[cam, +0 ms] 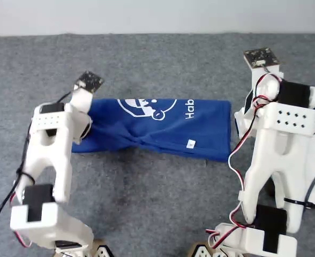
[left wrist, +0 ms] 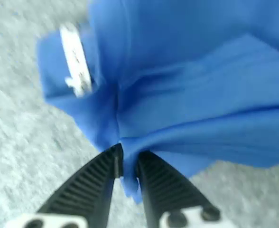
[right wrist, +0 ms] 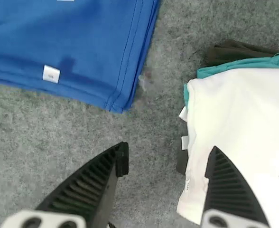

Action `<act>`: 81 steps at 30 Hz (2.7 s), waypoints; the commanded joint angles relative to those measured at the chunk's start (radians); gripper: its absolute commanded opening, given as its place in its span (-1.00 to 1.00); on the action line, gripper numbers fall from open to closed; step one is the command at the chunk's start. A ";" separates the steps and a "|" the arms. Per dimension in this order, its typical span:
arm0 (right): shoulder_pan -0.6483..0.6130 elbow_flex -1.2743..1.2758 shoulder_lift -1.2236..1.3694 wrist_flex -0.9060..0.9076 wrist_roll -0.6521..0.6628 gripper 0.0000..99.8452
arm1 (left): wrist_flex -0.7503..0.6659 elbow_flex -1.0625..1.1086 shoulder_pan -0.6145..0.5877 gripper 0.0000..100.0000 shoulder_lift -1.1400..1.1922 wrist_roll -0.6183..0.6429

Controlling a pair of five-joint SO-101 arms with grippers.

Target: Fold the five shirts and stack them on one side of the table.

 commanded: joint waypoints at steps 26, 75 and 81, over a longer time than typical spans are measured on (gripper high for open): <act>-0.079 0.040 -0.053 0.012 0.028 -0.47 | 0.370 -0.518 0.084 -0.47 0.144 -0.002; -1.067 -0.385 0.791 -0.338 0.097 -0.70 | 0.690 -0.602 -0.315 -0.47 0.048 0.358; -0.984 -0.500 0.819 -0.274 0.101 -0.70 | 0.690 -0.602 -0.315 -0.47 0.048 0.358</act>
